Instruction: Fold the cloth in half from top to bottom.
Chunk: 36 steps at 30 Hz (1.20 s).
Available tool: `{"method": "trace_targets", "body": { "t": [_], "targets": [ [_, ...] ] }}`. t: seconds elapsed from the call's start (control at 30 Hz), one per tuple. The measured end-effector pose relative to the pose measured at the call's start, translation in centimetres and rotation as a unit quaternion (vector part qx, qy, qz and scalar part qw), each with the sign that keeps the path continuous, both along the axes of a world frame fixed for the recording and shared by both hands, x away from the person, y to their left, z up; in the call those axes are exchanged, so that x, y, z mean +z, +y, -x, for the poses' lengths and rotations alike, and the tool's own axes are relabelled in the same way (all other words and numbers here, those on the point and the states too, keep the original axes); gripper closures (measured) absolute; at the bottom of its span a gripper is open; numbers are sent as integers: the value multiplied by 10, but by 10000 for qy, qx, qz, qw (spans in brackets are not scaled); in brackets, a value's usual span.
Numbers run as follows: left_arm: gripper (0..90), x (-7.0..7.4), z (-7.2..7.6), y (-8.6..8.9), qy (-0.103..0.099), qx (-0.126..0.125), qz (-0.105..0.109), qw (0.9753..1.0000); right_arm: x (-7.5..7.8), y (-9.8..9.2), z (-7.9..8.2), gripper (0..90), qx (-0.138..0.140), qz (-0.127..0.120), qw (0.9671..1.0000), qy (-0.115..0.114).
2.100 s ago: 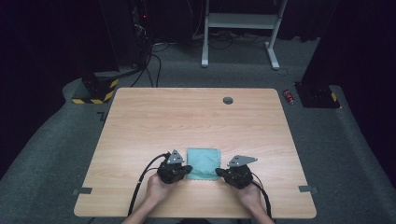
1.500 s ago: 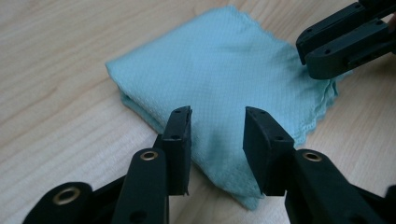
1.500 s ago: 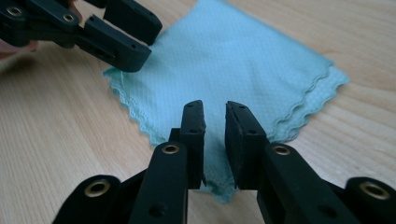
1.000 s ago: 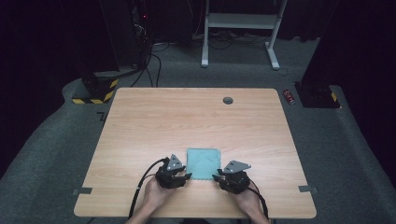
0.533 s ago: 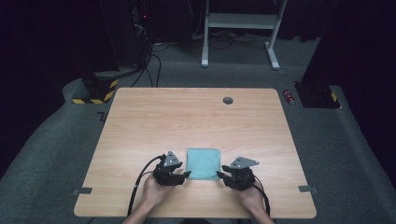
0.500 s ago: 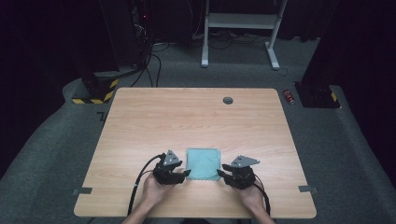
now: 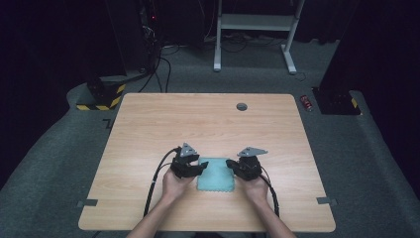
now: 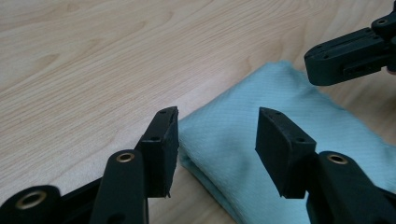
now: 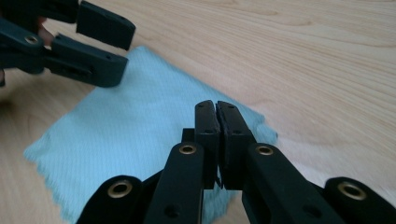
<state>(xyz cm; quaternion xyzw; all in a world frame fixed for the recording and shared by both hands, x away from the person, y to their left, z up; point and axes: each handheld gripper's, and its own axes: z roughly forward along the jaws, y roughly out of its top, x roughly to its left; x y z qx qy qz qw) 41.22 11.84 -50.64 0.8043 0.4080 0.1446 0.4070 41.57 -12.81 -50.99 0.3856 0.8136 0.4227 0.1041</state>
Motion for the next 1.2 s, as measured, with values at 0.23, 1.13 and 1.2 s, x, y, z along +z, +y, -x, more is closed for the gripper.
{"method": "trace_targets", "body": {
  "t": [0.23, 1.13, 1.2],
  "targets": [
    [502, -11, -16, 0, 26, 365, -338, 9988, -11, 15, -18, 873, -117, 247, 9995, 127],
    [669, -13, -19, 6, 197, 224, -241, 9993, -8, 5, -27, 744, -309, 685, 9971, 87],
    [712, -14, -19, 6, 228, 159, -180, 9995, -8, 5, -28, 783, -246, 669, 9974, 88]
  ]
}}
